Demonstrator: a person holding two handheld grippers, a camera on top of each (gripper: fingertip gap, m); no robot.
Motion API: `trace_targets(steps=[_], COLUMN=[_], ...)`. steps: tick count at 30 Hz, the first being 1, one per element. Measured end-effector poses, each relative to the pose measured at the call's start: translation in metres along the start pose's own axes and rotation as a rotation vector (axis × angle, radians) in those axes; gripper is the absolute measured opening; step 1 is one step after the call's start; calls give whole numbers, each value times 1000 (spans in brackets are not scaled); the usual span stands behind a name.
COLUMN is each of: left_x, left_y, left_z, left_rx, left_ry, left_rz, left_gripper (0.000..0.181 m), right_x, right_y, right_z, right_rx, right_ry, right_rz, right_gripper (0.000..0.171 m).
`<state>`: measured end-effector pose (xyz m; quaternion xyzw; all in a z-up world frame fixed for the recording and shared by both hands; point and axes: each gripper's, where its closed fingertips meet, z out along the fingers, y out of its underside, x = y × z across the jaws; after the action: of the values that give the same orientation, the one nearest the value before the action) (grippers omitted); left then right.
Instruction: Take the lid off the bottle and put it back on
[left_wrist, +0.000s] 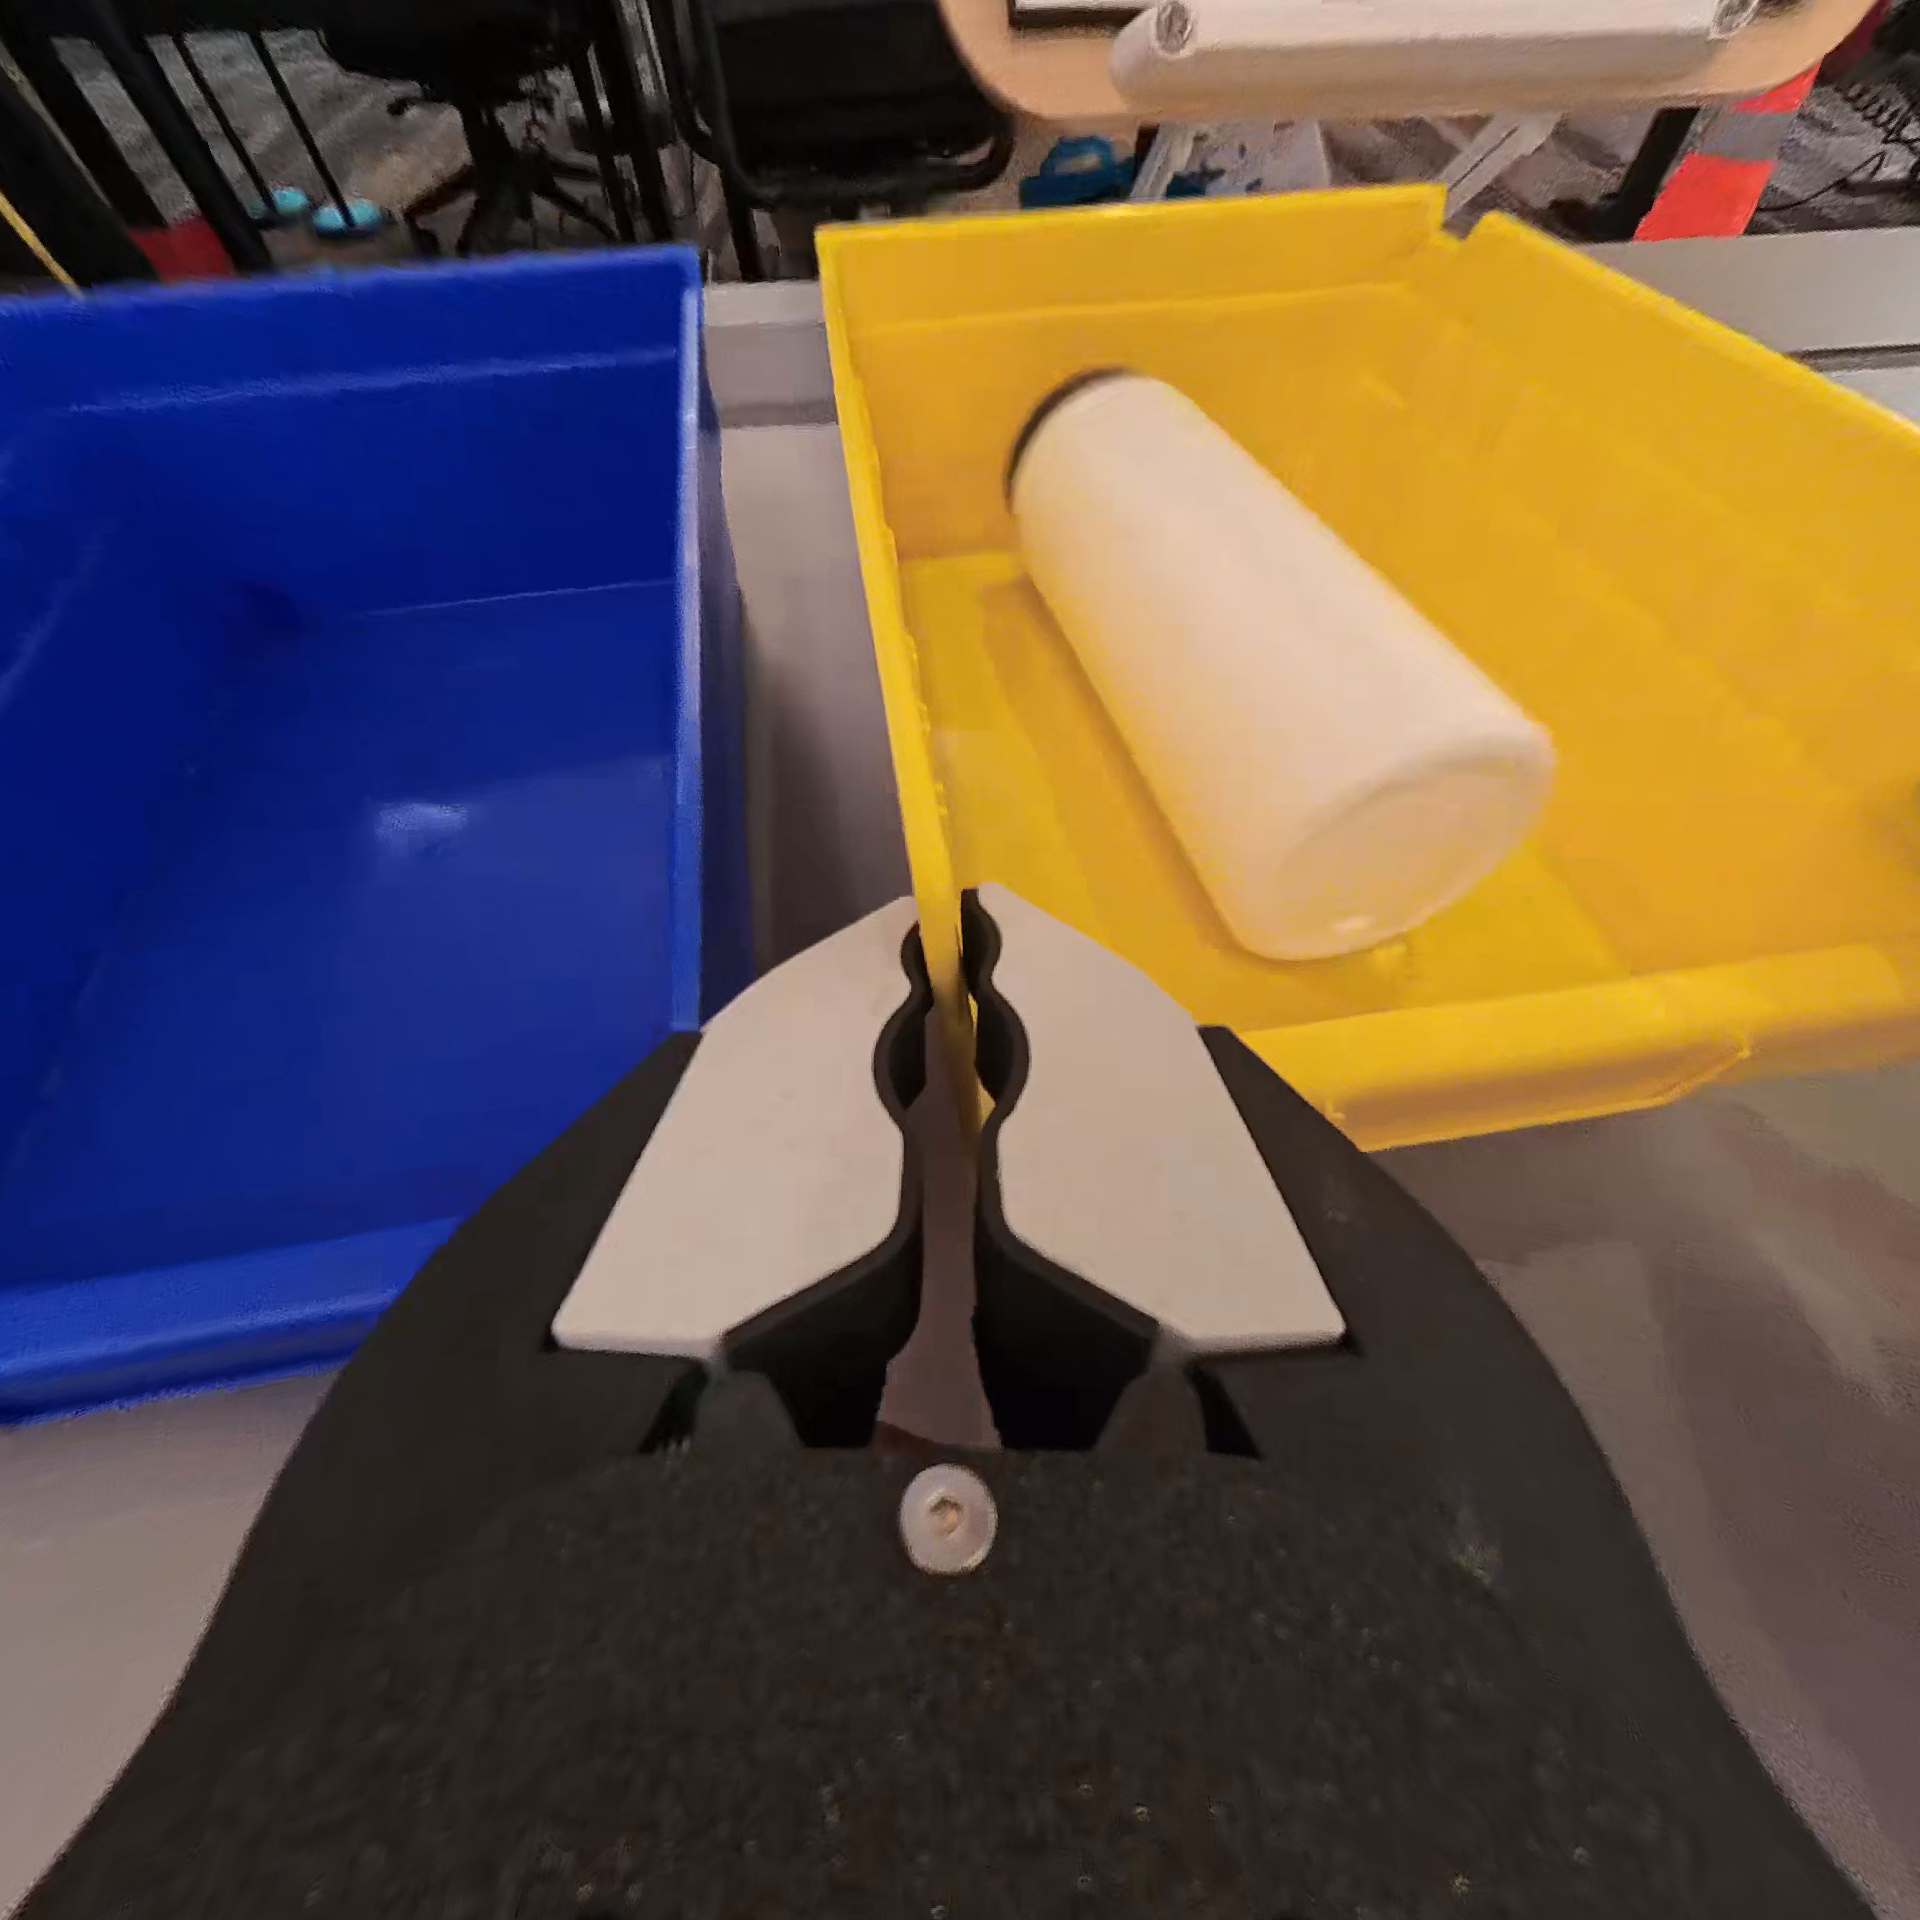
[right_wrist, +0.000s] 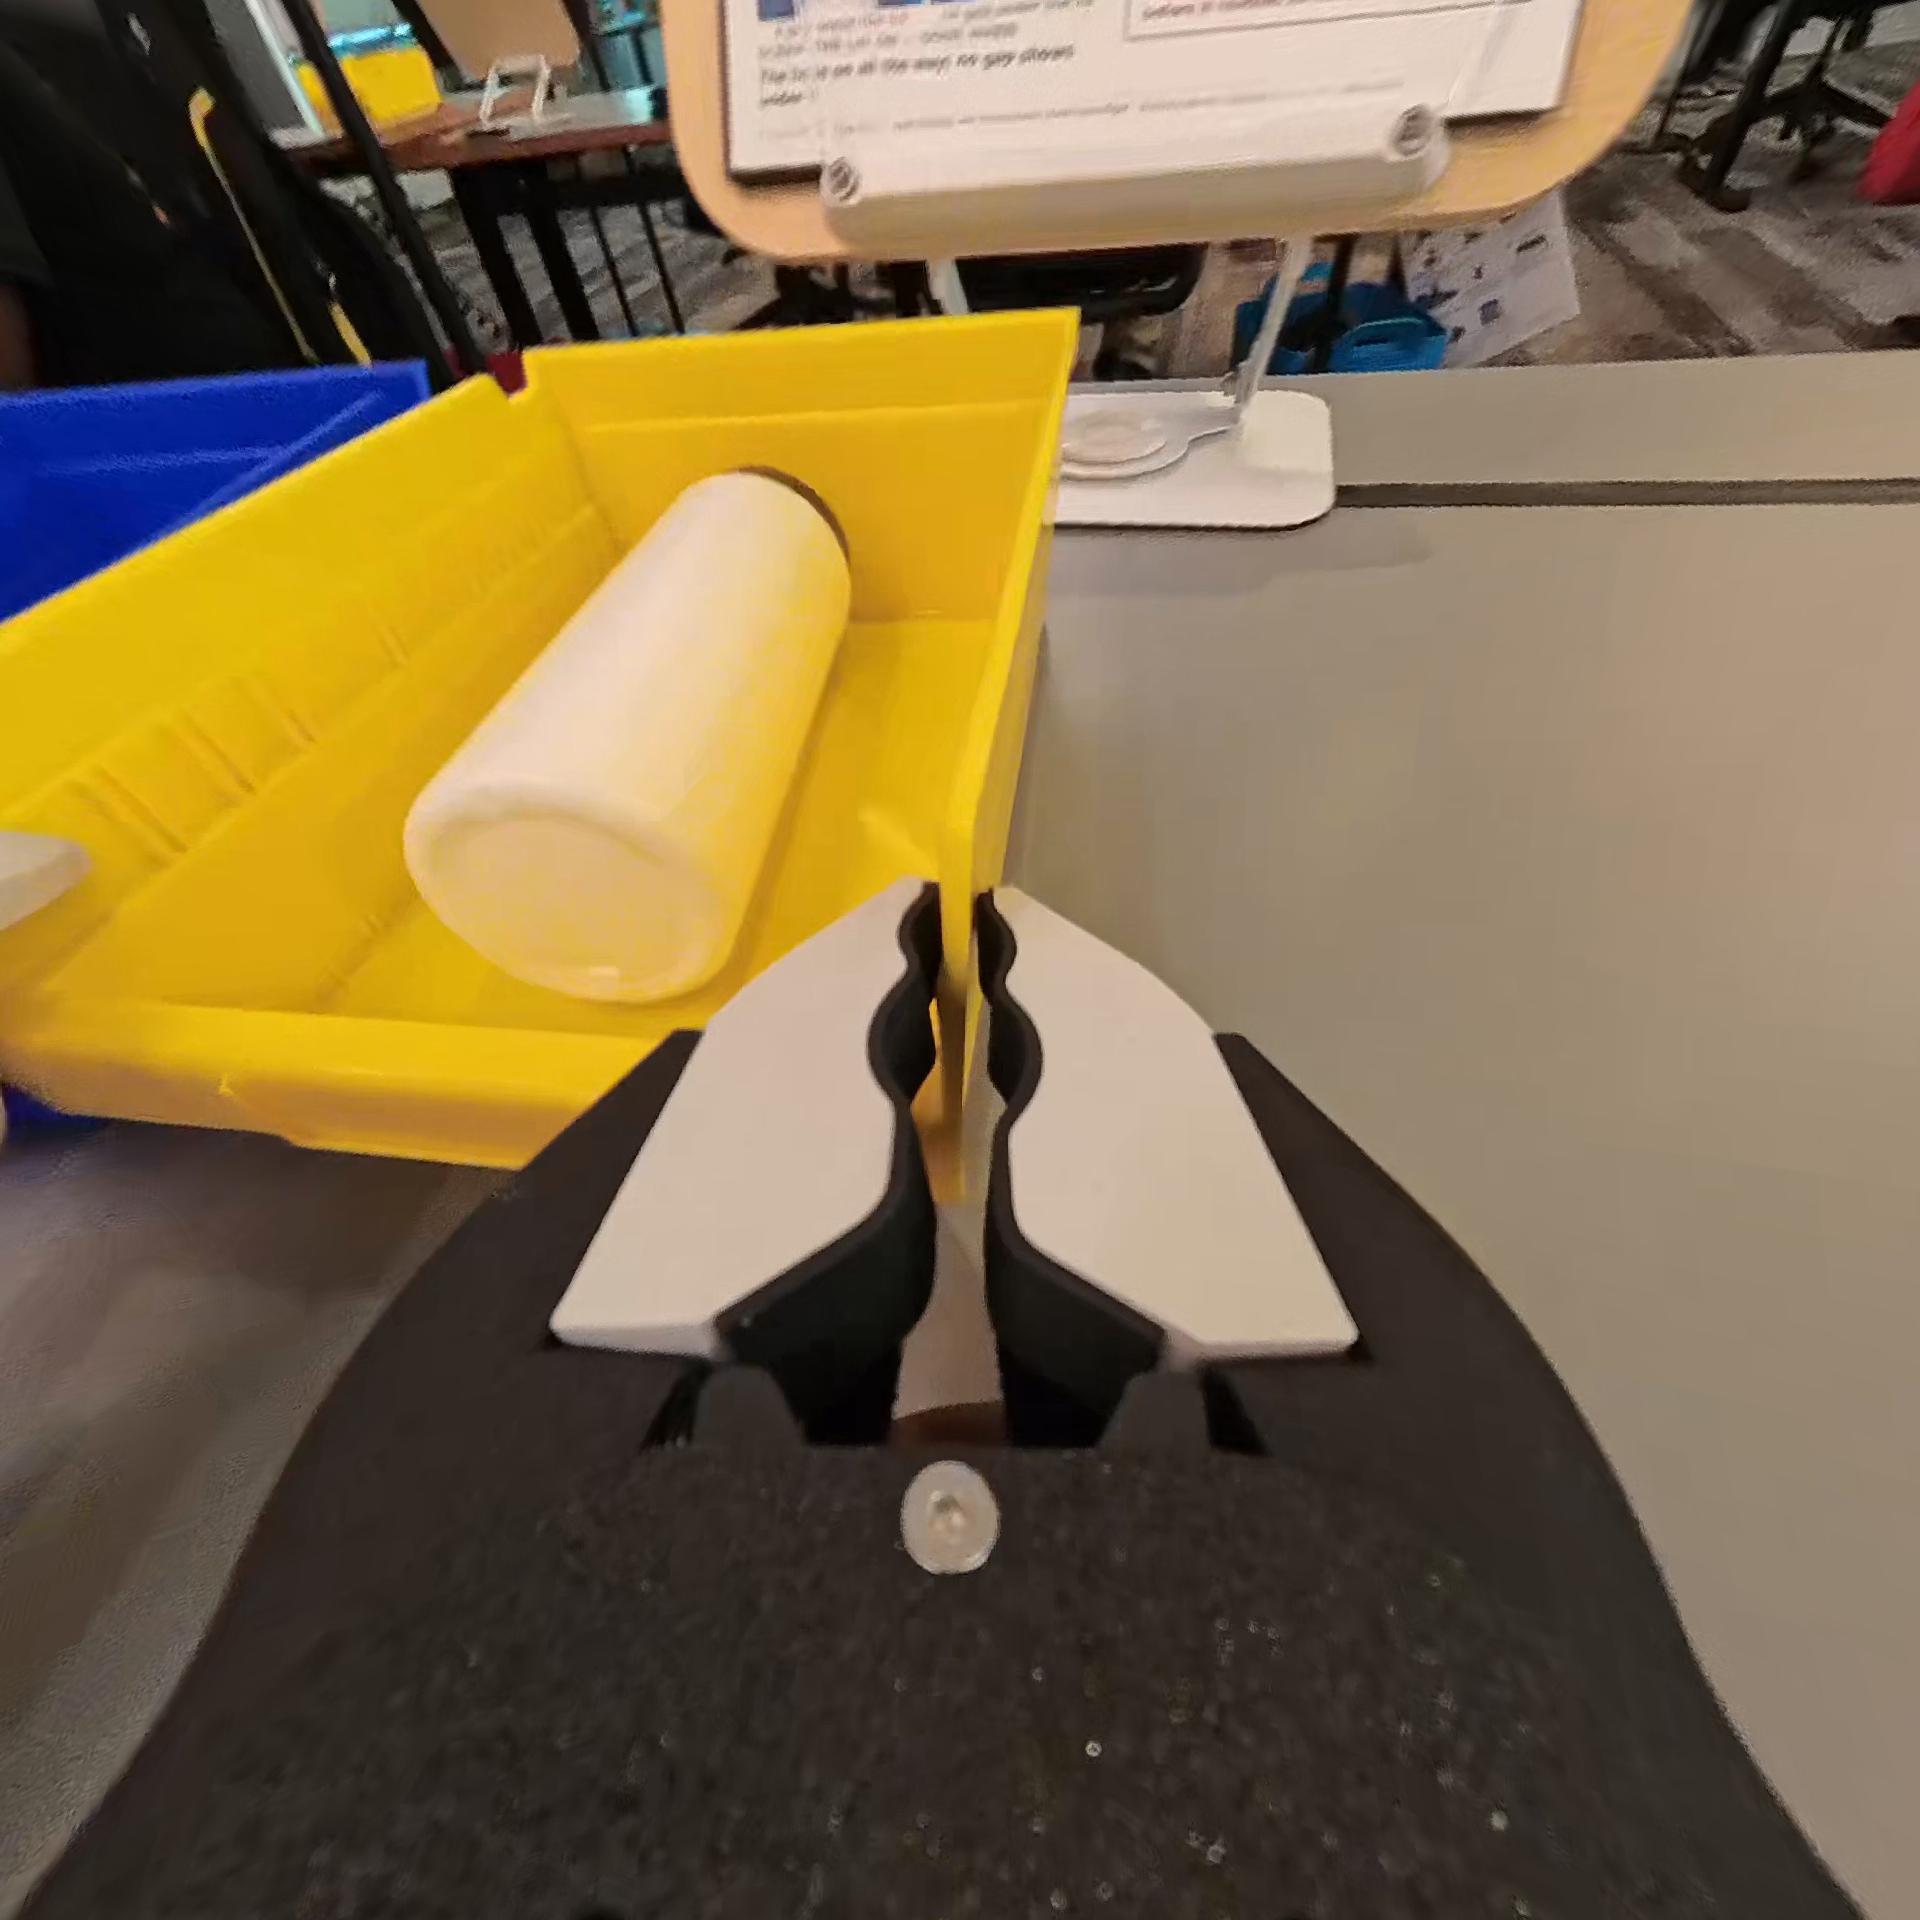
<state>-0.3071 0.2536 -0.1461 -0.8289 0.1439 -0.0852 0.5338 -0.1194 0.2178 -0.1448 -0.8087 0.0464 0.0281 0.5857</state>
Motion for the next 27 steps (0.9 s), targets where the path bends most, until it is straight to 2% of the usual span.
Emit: trace_targets(steps=[3,5,7,10,12,14,18,21,23,24,26,27], left_x=[5,16,24,12,-22,-77,-181,-226,-238,-238,-239,-241], left_y=[18,28,25,6,1,2,15,24,29,30,27,27], left_z=[1,-7,-29,-75,-100,-113,-98,-68,-45,-36,-26,-27], left_rx=[-46,-114,-80,51,92,86,-27,-92,-120,-126,-106,-95], left_ry=[55,81,109,140,113,58,-51,-111,-106,-83,-67,-87], left_rz=[-16,30,37,-16,-113,-219,-331,-281,-260,-262,-249,-228], left_gripper=[9,32,50,52,52,52,71,65,56,47,8,3], right_x=[0,-1,1,14,19,5,-59,-113,-144,-159,-183,-193], right_y=[14,14,8,-21,-44,-60,-54,-38,-18,-6,19,32], right_z=[3,0,-7,-34,-51,-63,-78,-87,-91,-92,-95,-96], right_rx=[-50,-64,-76,24,102,103,-59,-65,-90,-108,-152,-179], right_ry=[-13,-83,-128,-146,-158,-253,-501,-649,-717,-743,-778,-795], right_rz=[-5,-8,-1,-11,-26,-55,-188,-207,-213,-226,-277,-321], right_gripper=[6,8,22,32,32,33,42,42,43,43,45,44])
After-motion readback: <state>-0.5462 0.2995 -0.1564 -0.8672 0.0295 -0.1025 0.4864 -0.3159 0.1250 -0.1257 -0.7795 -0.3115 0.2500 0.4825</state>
